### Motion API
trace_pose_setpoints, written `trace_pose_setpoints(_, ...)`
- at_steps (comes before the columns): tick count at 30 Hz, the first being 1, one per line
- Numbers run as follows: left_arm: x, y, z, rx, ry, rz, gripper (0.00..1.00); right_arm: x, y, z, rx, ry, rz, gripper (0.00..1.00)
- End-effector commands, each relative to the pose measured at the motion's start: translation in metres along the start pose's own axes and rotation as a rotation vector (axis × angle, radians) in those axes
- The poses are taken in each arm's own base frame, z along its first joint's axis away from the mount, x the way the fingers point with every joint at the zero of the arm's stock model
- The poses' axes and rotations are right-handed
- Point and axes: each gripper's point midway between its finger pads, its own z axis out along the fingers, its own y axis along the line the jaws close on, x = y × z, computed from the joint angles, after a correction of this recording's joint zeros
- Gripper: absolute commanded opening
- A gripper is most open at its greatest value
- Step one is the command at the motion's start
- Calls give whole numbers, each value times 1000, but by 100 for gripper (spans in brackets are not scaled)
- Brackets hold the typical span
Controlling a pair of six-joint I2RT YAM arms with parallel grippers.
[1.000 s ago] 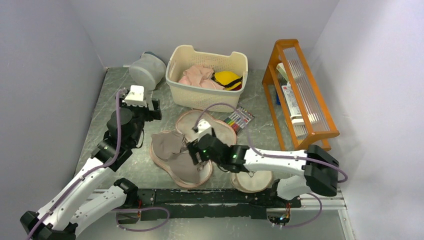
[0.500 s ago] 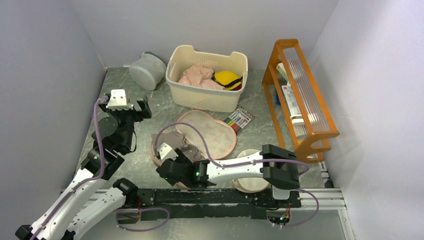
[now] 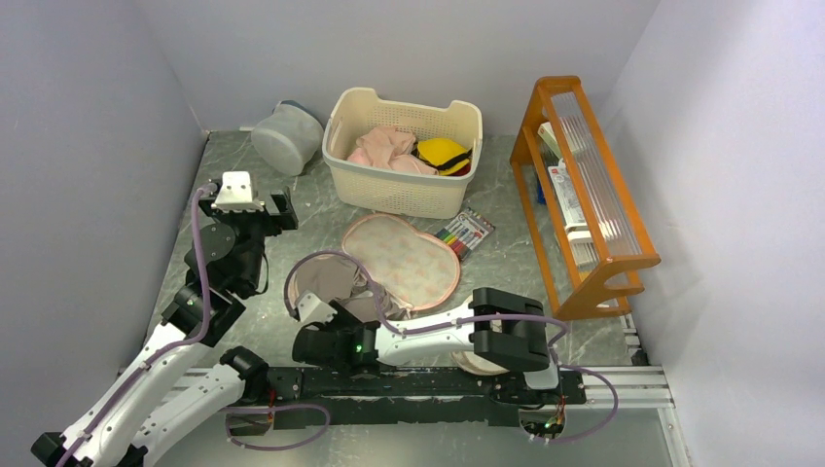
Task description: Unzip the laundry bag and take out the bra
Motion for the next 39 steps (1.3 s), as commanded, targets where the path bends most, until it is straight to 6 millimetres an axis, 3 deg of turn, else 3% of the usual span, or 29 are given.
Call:
trace_pose_setpoints(1,-6,1,1,1,-18,-6,98,-7,-15,-3,83,-21,-8,43)
trace_pose_setpoints(9,-3,-1,3,4,-7,-1,97,-20,-21,-12,85,-63,2,19)
trace_pose_setpoints(17,-2,-2,4,7,-4,5,98,-57,-40,-50,38,-200,87,3)
trace_pose_setpoints(21,-1,-2,4,5,0,8,98,-81,-53,-78,-4,-305,142,1)
trace_pose_setpoints(31,-2,0,3,1,-6,6,98,-127,-118,-155,16,-572,290,0)
trace_pose_setpoints(39,-1,-2,4,8,0,8,98,-140,-181,-223,-29,-828,521,0)
